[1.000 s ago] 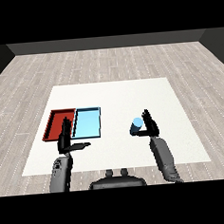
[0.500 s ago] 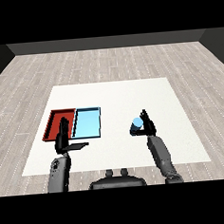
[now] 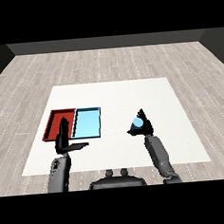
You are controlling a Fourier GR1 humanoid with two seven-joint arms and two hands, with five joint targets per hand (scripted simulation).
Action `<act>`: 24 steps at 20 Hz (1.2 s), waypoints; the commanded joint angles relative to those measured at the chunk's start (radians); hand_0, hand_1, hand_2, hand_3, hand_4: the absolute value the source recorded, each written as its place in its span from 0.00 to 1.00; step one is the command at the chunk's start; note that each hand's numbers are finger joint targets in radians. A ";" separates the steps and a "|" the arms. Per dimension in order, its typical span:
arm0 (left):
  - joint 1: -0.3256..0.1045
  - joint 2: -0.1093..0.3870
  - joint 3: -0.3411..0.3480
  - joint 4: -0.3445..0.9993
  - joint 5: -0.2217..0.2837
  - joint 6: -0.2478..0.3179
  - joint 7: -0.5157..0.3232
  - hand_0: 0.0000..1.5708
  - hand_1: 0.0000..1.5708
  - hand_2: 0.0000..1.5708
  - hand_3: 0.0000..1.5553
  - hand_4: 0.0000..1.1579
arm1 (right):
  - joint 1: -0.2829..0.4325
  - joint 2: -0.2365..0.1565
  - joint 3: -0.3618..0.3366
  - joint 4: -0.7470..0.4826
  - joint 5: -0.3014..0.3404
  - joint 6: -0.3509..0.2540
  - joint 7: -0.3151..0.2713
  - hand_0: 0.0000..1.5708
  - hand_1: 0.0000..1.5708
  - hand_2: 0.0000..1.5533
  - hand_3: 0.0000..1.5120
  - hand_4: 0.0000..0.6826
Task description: Pick the blue can and put it in the blue box
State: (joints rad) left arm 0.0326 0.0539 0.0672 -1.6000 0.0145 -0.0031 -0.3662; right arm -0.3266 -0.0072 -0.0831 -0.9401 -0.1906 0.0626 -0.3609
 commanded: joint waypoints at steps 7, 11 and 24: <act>-0.023 0.024 0.015 -0.019 0.023 -0.011 0.038 0.00 0.00 0.00 0.00 0.00 | -0.070 -0.011 -0.035 0.068 -0.027 -0.012 0.005 0.00 0.00 0.00 0.00 0.00; 0.020 0.008 -0.001 -0.003 0.030 -0.031 -0.031 0.00 0.00 0.00 0.00 0.00 | -0.131 -0.014 -0.040 0.232 0.045 -0.117 -0.105 0.68 0.68 0.79 0.78 0.00; -0.027 -0.040 -0.047 0.089 -0.058 0.036 -0.081 0.00 0.00 0.00 0.00 0.00 | -0.054 -0.007 0.087 0.028 0.056 -0.232 -0.009 0.93 0.93 0.94 0.88 0.66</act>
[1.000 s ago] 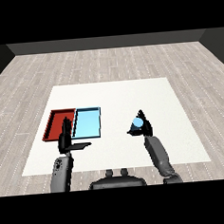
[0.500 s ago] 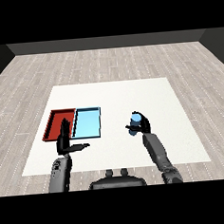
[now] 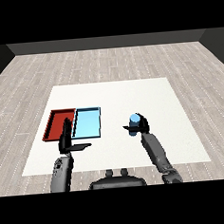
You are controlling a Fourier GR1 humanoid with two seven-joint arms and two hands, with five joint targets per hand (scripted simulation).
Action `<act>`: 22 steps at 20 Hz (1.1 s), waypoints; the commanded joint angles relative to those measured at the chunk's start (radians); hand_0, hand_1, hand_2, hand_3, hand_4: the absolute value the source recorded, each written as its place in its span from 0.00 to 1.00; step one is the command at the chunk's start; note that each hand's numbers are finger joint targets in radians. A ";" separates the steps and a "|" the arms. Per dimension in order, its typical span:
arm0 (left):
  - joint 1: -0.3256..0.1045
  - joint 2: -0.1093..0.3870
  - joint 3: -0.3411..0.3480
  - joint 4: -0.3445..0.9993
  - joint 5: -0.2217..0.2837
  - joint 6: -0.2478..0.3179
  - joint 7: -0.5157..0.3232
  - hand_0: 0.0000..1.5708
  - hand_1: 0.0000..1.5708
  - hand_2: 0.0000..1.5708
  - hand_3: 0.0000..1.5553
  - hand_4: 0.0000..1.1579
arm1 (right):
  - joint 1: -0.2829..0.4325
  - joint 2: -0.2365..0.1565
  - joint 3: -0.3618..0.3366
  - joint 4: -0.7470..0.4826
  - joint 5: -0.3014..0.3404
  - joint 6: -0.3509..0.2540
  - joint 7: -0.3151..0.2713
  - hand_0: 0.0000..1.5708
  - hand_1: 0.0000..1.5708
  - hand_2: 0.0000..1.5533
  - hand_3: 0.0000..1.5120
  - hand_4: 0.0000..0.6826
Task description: Pick the blue can and put it in the blue box
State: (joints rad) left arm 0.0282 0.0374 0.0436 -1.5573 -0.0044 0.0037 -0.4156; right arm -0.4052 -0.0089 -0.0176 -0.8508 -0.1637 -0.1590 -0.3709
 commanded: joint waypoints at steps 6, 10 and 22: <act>0.022 0.021 0.001 -0.008 0.033 -0.051 0.014 0.00 0.00 0.00 0.00 0.00 | 0.029 0.008 0.119 -0.174 0.087 -0.103 -0.003 0.92 0.92 0.95 0.90 0.73; 0.016 -0.019 -0.059 -0.018 -0.050 0.013 0.006 0.00 0.00 0.00 0.00 0.00 | 0.041 -0.009 0.072 -0.272 0.080 -0.032 0.072 0.93 0.93 0.95 0.90 0.75; -0.076 -0.037 -0.156 0.019 0.004 0.040 0.088 0.00 0.00 0.00 0.00 0.00 | 0.030 0.003 0.106 -0.378 0.111 -0.013 0.101 0.92 0.92 0.95 0.89 0.81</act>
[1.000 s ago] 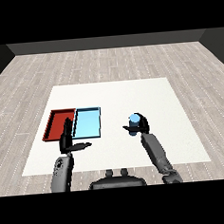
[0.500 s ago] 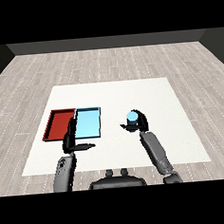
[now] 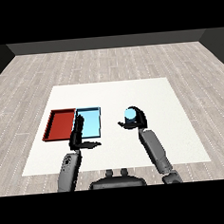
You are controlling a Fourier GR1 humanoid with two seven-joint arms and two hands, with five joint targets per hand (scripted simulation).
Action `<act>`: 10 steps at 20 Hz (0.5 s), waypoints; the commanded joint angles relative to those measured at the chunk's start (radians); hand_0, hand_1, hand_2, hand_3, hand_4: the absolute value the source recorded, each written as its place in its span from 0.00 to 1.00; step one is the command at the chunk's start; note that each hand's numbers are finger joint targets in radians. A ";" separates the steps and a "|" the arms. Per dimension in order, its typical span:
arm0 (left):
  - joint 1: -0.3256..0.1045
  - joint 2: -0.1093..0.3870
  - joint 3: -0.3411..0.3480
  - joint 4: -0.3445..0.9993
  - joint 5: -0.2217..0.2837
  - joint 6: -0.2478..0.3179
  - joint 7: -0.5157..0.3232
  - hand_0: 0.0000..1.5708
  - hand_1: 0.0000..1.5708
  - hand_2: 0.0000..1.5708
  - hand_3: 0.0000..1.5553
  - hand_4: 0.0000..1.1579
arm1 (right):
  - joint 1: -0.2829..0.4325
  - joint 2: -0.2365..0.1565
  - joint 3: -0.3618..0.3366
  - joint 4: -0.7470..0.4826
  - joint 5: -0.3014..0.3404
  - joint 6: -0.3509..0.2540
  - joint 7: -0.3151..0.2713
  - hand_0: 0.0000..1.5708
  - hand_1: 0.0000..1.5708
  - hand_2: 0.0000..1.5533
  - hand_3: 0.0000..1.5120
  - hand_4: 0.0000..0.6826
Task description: Pick the blue can and put it in the blue box
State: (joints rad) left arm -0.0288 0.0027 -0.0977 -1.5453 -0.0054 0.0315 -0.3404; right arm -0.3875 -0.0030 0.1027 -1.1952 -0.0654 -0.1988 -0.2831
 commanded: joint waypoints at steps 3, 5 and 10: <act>-0.035 -0.002 -0.052 0.050 0.026 0.025 -0.013 0.00 0.00 0.00 0.00 0.00 | 0.006 0.002 -0.032 0.036 0.011 0.050 -0.057 0.92 0.92 0.95 0.89 0.81; -0.069 -0.002 -0.127 0.143 0.035 0.102 -0.072 0.00 0.00 0.00 0.00 0.00 | -0.022 0.003 0.000 -0.082 0.024 0.004 0.074 0.92 0.92 0.94 0.89 0.82; -0.127 -0.003 -0.097 0.112 0.086 0.069 0.016 0.00 0.00 0.00 0.00 0.00 | 0.031 0.000 -0.013 -0.049 0.014 0.066 -0.013 0.93 0.93 0.94 0.91 0.83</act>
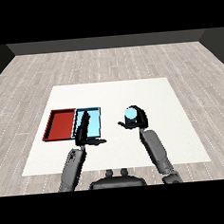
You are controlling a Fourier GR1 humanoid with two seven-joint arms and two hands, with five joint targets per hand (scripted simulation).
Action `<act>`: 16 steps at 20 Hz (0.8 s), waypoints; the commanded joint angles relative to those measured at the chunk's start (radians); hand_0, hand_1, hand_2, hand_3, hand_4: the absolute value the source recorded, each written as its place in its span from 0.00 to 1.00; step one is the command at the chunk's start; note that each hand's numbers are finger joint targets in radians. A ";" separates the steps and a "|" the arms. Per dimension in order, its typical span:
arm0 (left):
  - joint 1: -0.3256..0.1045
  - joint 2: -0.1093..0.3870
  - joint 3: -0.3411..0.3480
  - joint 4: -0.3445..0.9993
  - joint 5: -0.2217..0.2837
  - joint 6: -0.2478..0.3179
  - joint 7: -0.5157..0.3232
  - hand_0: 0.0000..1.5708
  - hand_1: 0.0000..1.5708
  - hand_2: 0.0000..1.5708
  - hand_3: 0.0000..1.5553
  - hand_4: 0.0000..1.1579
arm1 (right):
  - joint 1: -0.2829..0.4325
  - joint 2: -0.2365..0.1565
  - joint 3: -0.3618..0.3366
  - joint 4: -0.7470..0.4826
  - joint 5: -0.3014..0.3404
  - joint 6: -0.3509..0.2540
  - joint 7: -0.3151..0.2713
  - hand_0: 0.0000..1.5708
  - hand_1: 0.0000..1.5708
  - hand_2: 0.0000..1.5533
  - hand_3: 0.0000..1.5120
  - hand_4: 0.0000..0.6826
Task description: Pick the blue can and put it in the blue box
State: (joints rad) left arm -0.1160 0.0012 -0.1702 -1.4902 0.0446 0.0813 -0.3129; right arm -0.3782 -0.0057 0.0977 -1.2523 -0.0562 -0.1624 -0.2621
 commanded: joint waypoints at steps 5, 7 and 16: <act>-0.012 -0.001 -0.120 0.007 0.055 0.065 0.005 0.00 0.00 0.00 0.00 0.00 | 0.006 0.005 0.043 -0.086 0.023 -0.020 0.047 0.92 0.92 0.95 0.92 0.81; -0.032 -0.001 -0.079 -0.045 0.054 0.034 0.056 0.00 0.00 0.00 0.00 0.00 | -0.002 0.006 0.095 -0.060 0.007 -0.062 0.018 0.92 0.92 0.95 0.91 0.83; -0.075 -0.001 -0.233 0.118 0.057 0.143 -0.036 0.00 0.00 0.00 0.00 0.00 | -0.163 0.006 0.113 0.056 -0.065 -0.086 0.029 0.92 0.92 0.94 0.91 0.81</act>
State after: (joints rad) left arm -0.1960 0.0001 -0.3477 -1.4310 0.0986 0.1933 -0.2958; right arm -0.4663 -0.0004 0.2025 -1.2361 -0.1037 -0.2304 -0.2553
